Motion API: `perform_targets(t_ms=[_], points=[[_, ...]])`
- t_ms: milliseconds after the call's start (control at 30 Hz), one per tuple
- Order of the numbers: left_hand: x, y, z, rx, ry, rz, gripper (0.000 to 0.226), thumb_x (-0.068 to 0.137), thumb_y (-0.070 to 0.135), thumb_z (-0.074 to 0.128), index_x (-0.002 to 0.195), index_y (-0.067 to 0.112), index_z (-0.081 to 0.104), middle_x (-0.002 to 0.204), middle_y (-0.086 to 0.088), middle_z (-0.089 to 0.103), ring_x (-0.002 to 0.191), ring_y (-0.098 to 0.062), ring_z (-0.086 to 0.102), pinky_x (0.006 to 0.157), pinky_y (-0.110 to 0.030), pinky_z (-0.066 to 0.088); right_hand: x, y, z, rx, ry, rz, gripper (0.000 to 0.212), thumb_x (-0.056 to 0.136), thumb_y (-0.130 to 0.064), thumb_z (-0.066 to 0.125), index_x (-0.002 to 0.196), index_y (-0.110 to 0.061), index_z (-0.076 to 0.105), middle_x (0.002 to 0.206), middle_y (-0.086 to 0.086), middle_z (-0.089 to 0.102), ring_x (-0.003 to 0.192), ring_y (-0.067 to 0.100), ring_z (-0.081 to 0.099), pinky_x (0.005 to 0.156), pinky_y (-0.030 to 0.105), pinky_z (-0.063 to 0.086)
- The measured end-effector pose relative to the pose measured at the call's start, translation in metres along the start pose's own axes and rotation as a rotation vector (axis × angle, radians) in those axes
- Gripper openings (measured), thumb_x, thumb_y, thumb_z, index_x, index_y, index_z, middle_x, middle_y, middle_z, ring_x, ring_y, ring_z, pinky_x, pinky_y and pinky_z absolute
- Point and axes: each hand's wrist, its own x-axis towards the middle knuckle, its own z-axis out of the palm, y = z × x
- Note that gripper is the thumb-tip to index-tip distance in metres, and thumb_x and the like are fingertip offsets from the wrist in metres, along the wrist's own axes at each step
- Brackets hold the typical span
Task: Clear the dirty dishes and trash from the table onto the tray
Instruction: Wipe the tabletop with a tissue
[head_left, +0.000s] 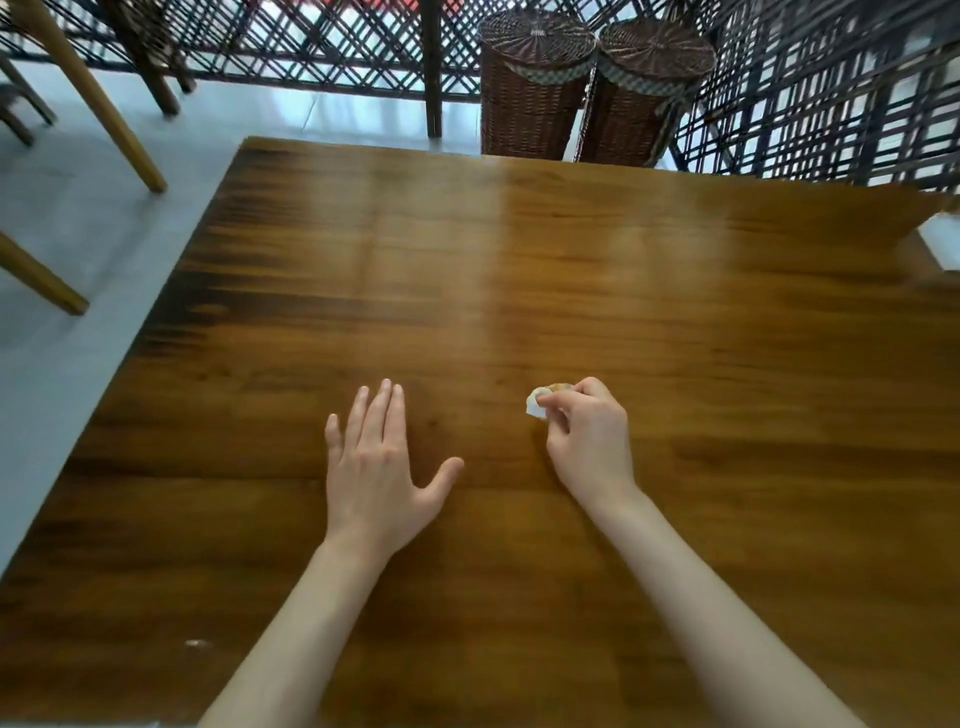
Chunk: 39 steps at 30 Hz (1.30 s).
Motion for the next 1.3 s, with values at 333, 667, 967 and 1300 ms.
perform_targets(t_ms=[333,667,967,1300], points=[[-0.09,-0.056,-0.014,-0.004,-0.06,-0.064,0.094,0.074,0.072,0.042,0.143,0.009,0.033,0.149,-0.008,0.033,0.141,-0.025,0.023,0.111,-0.046,0.008,-0.074,-0.016,-0.009,0.06,0.047,0.081,0.019,0.086,-0.003,0.062,0.099,-0.011,0.074,0.084,-0.005,0.054,0.082,0.013,0.057,0.072,0.019,0.044],[-0.082,-0.08,-0.017,-0.015,-0.024,-0.05,0.092,0.073,0.069,0.046,0.14,0.007,0.039,0.146,-0.011,0.039,0.138,-0.029,0.03,0.109,-0.048,0.013,-0.096,-0.067,0.025,0.062,-0.08,0.007,0.02,0.088,-0.004,0.06,0.103,-0.009,0.072,0.087,-0.002,0.056,0.082,0.013,0.056,0.069,0.017,0.046],[-0.044,-0.074,-0.008,0.0,-0.044,0.045,0.091,0.076,0.071,0.046,0.146,0.015,0.027,0.152,-0.003,0.028,0.142,-0.022,0.018,0.112,-0.042,0.004,-0.079,-0.083,0.047,0.022,-0.072,0.042,0.022,0.09,-0.007,0.058,0.108,-0.01,0.07,0.095,0.003,0.06,0.091,0.015,0.056,0.073,0.017,0.045],[-0.016,-0.068,0.006,0.048,-0.078,0.095,0.089,0.079,0.074,0.031,0.145,0.016,0.031,0.151,-0.003,0.03,0.141,-0.023,0.023,0.113,-0.047,0.006,-0.043,-0.096,0.07,-0.031,-0.08,-0.07,0.017,0.089,-0.012,0.061,0.101,-0.01,0.073,0.1,0.004,0.063,0.095,0.014,0.055,0.074,0.018,0.045]])
